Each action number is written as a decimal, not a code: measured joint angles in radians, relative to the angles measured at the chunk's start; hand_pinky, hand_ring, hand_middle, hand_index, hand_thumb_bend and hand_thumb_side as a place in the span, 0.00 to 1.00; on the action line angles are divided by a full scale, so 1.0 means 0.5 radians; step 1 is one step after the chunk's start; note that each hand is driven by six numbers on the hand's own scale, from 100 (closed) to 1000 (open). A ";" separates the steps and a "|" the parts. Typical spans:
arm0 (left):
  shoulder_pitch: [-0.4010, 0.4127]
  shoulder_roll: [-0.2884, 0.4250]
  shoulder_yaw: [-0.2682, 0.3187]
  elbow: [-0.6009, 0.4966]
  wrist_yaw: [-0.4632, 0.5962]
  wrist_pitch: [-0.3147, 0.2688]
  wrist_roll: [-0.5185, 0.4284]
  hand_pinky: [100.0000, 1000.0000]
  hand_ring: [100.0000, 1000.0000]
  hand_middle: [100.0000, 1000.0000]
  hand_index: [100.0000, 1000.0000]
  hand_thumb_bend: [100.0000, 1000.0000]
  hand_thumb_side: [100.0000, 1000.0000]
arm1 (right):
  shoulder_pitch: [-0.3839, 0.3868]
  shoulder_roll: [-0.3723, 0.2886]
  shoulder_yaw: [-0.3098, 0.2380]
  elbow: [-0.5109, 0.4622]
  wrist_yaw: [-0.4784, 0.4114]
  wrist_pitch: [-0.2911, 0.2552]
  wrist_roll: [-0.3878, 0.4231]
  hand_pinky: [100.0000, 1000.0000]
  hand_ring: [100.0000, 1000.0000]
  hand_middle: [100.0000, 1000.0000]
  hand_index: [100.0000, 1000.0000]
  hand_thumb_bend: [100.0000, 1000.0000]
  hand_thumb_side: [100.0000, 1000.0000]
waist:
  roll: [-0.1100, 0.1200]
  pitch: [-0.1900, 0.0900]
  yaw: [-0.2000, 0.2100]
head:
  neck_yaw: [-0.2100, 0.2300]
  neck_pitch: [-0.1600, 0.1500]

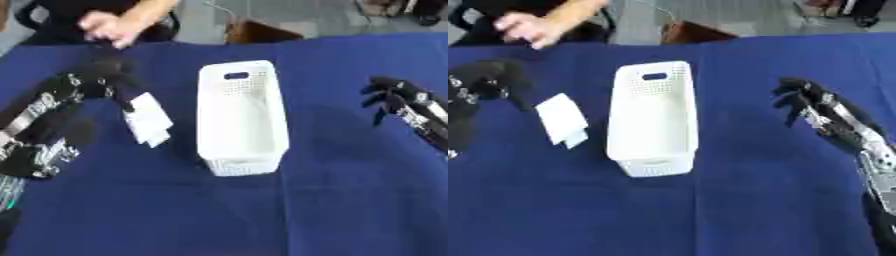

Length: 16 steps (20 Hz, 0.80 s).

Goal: Pick up objects on the table and place them in the box.

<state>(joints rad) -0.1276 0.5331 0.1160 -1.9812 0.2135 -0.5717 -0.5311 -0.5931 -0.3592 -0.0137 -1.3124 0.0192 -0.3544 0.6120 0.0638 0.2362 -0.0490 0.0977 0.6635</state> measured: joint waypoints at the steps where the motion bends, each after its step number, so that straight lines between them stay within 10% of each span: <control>1: 0.005 -0.016 -0.004 0.000 0.004 -0.005 0.000 0.55 0.79 0.91 1.00 0.00 0.68 | 0.003 -0.002 0.000 0.000 0.000 -0.001 -0.002 0.40 0.69 0.76 0.93 0.00 0.75 | 0.000 0.003 0.008 | 0.000 0.000; 16: 0.070 -0.107 -0.036 -0.001 0.003 0.017 -0.028 0.56 0.79 0.90 1.00 0.00 0.68 | 0.014 -0.014 -0.004 -0.018 -0.011 0.005 -0.010 0.41 0.69 0.76 0.93 0.00 0.75 | 0.001 0.013 0.023 | -0.017 0.000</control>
<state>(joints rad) -0.0929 0.4796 0.0982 -1.9815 0.2152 -0.5631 -0.5449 -0.5861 -0.3663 -0.0158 -1.3215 0.0138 -0.3519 0.6072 0.0641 0.2425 -0.0375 0.0890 0.6634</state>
